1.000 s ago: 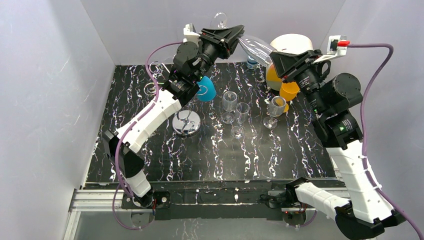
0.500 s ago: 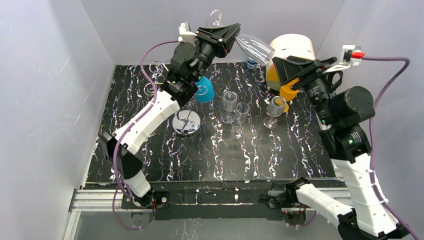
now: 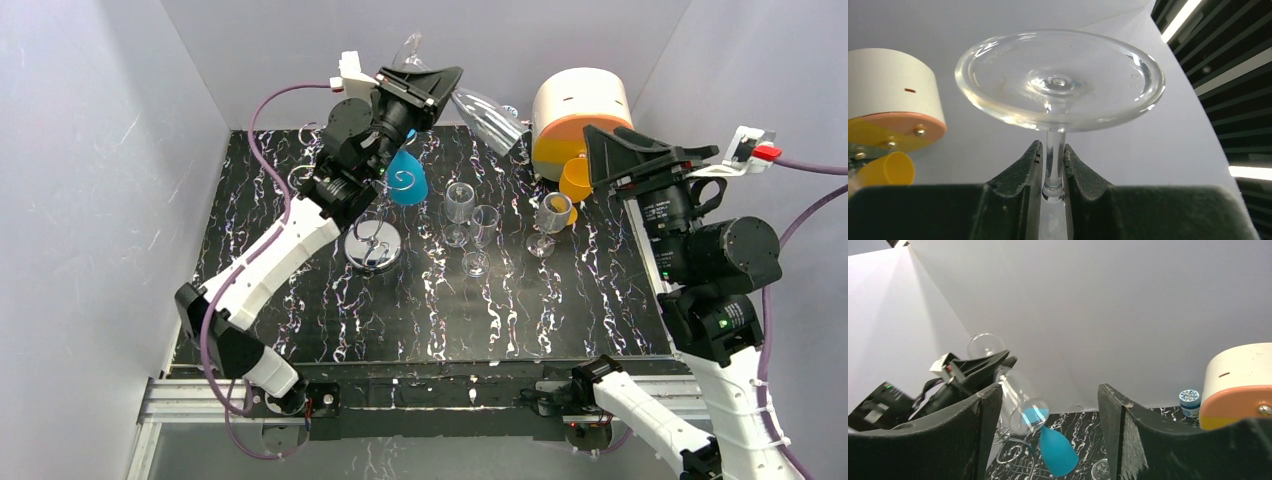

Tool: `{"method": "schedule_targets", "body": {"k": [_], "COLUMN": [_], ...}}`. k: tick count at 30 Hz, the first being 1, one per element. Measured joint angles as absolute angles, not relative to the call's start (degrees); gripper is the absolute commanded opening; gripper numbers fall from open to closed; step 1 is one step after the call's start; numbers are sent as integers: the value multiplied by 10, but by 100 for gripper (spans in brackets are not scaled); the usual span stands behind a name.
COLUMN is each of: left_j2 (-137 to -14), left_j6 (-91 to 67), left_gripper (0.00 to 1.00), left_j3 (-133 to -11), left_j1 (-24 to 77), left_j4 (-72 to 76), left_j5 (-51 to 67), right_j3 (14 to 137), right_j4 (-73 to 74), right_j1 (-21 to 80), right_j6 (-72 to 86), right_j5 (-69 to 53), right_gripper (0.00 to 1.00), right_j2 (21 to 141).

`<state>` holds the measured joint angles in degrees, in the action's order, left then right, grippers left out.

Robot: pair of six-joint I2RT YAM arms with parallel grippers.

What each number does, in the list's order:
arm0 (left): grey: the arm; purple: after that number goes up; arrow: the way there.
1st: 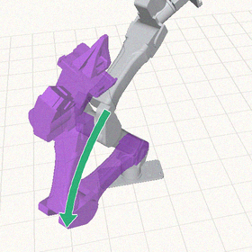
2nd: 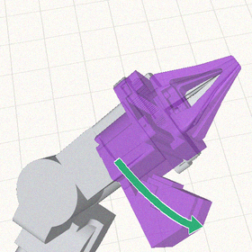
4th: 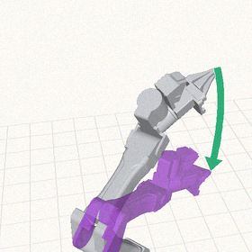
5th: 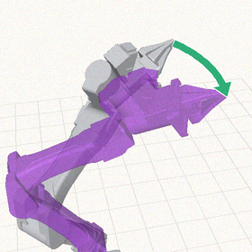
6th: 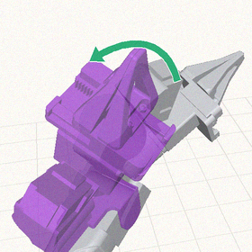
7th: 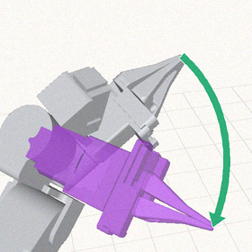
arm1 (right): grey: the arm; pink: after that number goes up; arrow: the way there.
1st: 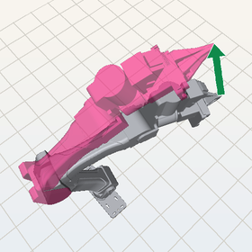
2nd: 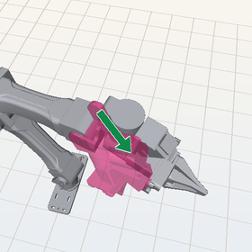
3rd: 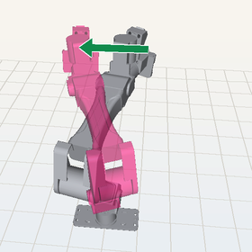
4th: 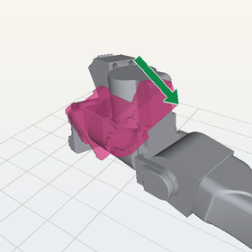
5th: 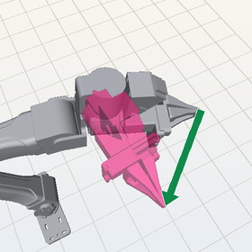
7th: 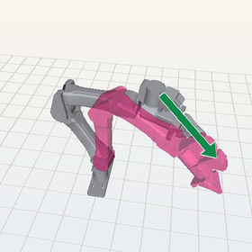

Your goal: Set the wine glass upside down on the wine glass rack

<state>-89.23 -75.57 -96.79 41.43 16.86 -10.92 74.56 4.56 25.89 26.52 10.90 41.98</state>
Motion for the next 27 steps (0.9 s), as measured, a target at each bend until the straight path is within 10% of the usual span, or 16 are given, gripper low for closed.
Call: {"method": "schedule_targets", "body": {"k": [27], "left_j2": [-667], "left_j6": [-234], "left_gripper": [0], "left_j3": [-786], "left_j1": [414], "left_j4": [22], "left_j5": [230], "right_j3": [840], "right_j4": [137], "right_j1": [259], "right_j6": [418], "right_j5": [-46], "right_gripper": [88], "right_j2": [568]}}
